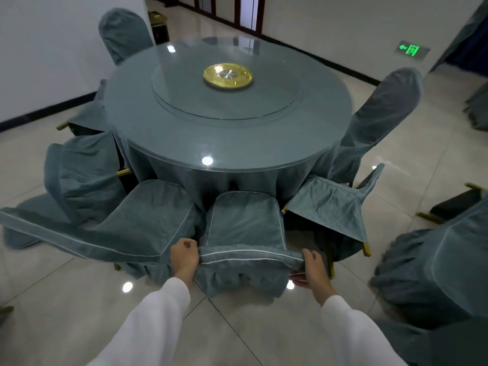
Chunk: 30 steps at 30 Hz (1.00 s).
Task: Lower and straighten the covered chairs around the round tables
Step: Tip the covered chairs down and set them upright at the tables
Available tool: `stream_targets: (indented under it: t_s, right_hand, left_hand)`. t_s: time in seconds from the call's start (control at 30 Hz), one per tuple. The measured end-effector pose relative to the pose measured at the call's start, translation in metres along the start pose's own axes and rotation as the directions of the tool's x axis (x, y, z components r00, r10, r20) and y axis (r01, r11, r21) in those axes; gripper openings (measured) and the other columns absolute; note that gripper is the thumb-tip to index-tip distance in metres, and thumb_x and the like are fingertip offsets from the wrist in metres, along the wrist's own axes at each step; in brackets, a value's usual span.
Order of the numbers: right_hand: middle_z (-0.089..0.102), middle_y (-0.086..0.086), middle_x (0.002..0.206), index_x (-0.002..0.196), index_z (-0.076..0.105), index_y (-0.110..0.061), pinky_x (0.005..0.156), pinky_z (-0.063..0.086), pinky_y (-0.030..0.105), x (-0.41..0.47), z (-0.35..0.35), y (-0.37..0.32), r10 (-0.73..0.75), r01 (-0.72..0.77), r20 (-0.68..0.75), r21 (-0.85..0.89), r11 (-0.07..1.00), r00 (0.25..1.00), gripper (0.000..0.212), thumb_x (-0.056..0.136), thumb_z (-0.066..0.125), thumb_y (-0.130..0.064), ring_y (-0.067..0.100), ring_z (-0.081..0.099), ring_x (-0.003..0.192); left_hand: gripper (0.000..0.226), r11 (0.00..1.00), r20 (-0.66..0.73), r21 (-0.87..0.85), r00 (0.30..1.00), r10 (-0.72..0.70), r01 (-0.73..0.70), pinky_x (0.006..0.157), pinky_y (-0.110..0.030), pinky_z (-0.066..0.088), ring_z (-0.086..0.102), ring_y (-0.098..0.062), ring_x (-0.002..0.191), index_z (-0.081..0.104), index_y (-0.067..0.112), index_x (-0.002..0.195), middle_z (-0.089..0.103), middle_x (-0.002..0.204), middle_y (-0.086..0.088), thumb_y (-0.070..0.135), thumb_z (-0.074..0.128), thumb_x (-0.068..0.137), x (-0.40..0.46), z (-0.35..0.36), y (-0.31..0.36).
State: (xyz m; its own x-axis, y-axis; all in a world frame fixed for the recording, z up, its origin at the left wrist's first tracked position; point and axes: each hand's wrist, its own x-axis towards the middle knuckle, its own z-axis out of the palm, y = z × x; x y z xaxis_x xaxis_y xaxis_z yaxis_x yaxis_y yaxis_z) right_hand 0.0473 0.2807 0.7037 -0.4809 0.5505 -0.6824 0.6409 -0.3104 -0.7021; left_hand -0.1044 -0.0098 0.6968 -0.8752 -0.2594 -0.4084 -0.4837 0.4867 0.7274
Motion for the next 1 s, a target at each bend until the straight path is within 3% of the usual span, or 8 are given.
stream_targets:
  t_s: [0.23, 0.33, 0.4, 0.53, 0.63, 0.73, 0.87, 1.0]
  right_hand:
    - [0.074, 0.021, 0.079, 0.107, 0.060, -0.016, 0.057, 0.059, 0.036, 0.031, -0.011, -0.025, 0.082, -0.075, 0.085, -0.082, 0.994, 0.993, 0.035, 0.103, 0.051, -0.049, 0.037, 0.072, 0.064]
    - [0.058, 0.011, 0.058, 0.087, 0.059, -0.018, 0.047, 0.036, 0.019, 0.049, -0.037, -0.035, 0.218, -0.151, 0.207, -0.300, 0.942, 0.954, 0.045, 0.097, 0.051, -0.061, 0.018, 0.048, 0.042]
    - [0.052, 0.005, 0.055, 0.091, 0.062, -0.018, 0.045, 0.026, 0.018, 0.068, -0.056, -0.046, 0.244, -0.081, 0.294, -0.475, 0.876, 0.924, 0.047, 0.096, 0.052, -0.063, 0.012, 0.039, 0.042]
    - [0.058, 0.001, 0.058, 0.108, 0.068, -0.014, 0.044, 0.033, 0.022, 0.099, -0.088, -0.084, 0.080, 0.185, 0.359, -0.645, 0.741, 0.930, 0.034, 0.101, 0.056, -0.045, 0.011, 0.044, 0.044]
    - [0.068, 0.009, 0.067, 0.104, 0.066, -0.014, 0.048, 0.040, 0.024, 0.114, -0.106, -0.109, -0.015, 0.209, 0.320, -0.583, 0.785, 0.947, 0.023, 0.103, 0.054, -0.033, 0.014, 0.054, 0.047]
    - [0.070, 0.015, 0.073, 0.108, 0.066, -0.009, 0.047, 0.043, 0.021, 0.123, -0.124, -0.131, -0.018, 0.165, 0.291, -0.490, 0.856, 0.957, 0.020, 0.104, 0.054, -0.025, 0.015, 0.057, 0.047]
    - [0.074, 0.012, 0.081, 0.114, 0.063, -0.010, 0.054, 0.048, 0.023, 0.142, -0.146, -0.154, -0.014, 0.123, 0.268, -0.393, 0.911, 0.963, 0.022, 0.105, 0.053, -0.028, 0.018, 0.063, 0.060]
    - [0.077, 0.009, 0.079, 0.111, 0.065, -0.011, 0.054, 0.049, 0.025, 0.167, -0.171, -0.163, -0.064, 0.120, 0.173, -0.336, 0.934, 0.983, 0.021, 0.105, 0.055, -0.029, 0.018, 0.066, 0.062]
  left_hand:
    - [0.024, 0.904, 0.147, 0.424, 0.989, -0.016, -0.049, 0.091, -0.039, 0.047, 0.061, -0.036, 0.104, 0.069, 0.013, 0.100, 0.067, 0.116, -0.016, 0.023, 0.048, 0.097, 0.026, 0.008, 0.028]
    - [0.030, 0.785, 0.181, 0.616, 0.982, -0.056, -0.069, 0.088, -0.037, 0.043, 0.060, -0.035, 0.111, 0.065, 0.008, 0.115, 0.065, 0.124, -0.017, 0.022, 0.045, 0.096, 0.024, 0.010, 0.047]
    - [0.032, 0.689, 0.178, 0.721, 0.980, -0.087, -0.070, 0.086, -0.037, 0.044, 0.061, -0.034, 0.110, 0.063, 0.011, 0.118, 0.065, 0.125, -0.014, 0.025, 0.048, 0.094, 0.020, 0.016, 0.065]
    - [0.030, 0.519, 0.203, 0.839, 0.979, -0.020, -0.164, 0.099, -0.045, 0.046, 0.062, -0.031, 0.112, 0.063, 0.023, 0.116, 0.066, 0.124, -0.007, 0.031, 0.049, 0.090, 0.005, 0.050, 0.116]
    - [0.016, 0.574, 0.396, 0.714, 0.907, 0.142, -0.402, 0.089, -0.038, 0.049, 0.065, -0.029, 0.100, 0.061, 0.026, 0.098, 0.069, 0.112, -0.004, 0.034, 0.047, 0.093, -0.001, 0.096, 0.156]
    - [0.012, 0.728, 0.544, 0.402, 0.784, 0.298, -0.555, 0.084, -0.038, 0.056, 0.068, -0.022, 0.088, 0.062, 0.027, 0.086, 0.073, 0.093, 0.003, 0.028, 0.054, 0.094, -0.009, 0.140, 0.192]
    - [0.019, 0.767, 0.638, 0.163, 0.659, 0.398, -0.621, 0.076, -0.030, 0.058, 0.070, -0.007, 0.072, 0.066, 0.031, 0.086, 0.074, 0.080, 0.008, 0.020, 0.057, 0.097, -0.020, 0.189, 0.228]
    - [0.017, 0.809, 0.662, 0.061, 0.630, 0.406, -0.585, 0.064, -0.019, 0.052, 0.070, -0.008, 0.070, 0.070, 0.022, 0.092, 0.076, 0.082, 0.002, 0.014, 0.056, 0.099, -0.020, 0.236, 0.243]
